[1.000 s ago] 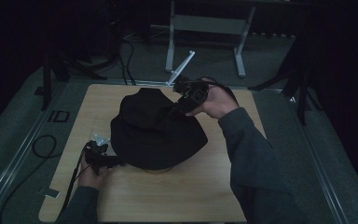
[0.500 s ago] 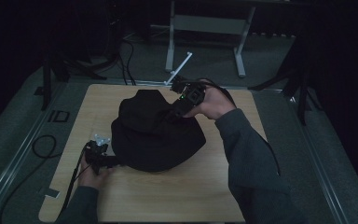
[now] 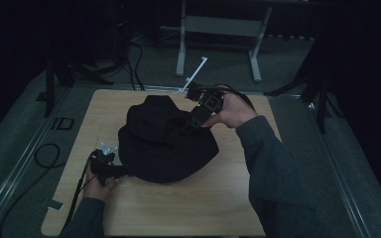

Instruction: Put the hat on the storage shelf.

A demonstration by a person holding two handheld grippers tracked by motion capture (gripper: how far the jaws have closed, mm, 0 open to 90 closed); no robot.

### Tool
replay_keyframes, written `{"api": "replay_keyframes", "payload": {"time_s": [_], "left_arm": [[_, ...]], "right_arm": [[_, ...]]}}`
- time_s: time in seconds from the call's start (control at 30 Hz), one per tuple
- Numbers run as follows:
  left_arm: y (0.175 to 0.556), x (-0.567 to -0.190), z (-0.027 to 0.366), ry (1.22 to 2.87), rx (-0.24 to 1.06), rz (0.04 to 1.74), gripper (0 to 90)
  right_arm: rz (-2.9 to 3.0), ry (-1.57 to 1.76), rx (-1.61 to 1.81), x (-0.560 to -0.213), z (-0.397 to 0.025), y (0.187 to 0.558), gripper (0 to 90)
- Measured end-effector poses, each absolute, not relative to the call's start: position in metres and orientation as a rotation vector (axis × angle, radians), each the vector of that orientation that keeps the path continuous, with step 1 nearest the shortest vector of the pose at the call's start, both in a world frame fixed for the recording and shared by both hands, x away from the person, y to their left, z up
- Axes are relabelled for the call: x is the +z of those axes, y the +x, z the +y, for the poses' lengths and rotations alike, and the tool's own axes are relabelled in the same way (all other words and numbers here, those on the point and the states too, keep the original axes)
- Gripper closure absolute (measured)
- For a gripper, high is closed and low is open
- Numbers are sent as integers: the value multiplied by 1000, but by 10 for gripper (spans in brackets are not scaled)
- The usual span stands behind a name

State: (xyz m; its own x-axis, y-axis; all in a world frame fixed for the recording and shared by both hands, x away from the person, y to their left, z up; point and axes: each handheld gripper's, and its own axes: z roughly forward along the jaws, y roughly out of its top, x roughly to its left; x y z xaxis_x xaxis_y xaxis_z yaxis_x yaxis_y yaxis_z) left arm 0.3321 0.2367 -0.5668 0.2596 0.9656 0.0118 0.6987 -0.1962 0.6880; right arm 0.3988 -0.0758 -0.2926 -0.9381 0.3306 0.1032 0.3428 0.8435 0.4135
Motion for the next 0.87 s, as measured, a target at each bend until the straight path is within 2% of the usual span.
{"api": "replay_keyframes", "payload": {"time_s": [0.53,0.57,0.6,0.87], "left_arm": [[332,-567,237,1970,612,1503,19],[332,-567,237,1970,612,1503,19],[332,-567,237,1970,612,1503,19],[332,-567,237,1970,613,1503,18]], "right_arm": [[-3013,-551,-733,-279,-95,392,327],[-3027,-542,-741,-277,-98,390,383],[-3040,-534,-744,-276,-99,388,391],[-3075,-527,-749,-272,-106,385,392]]}}
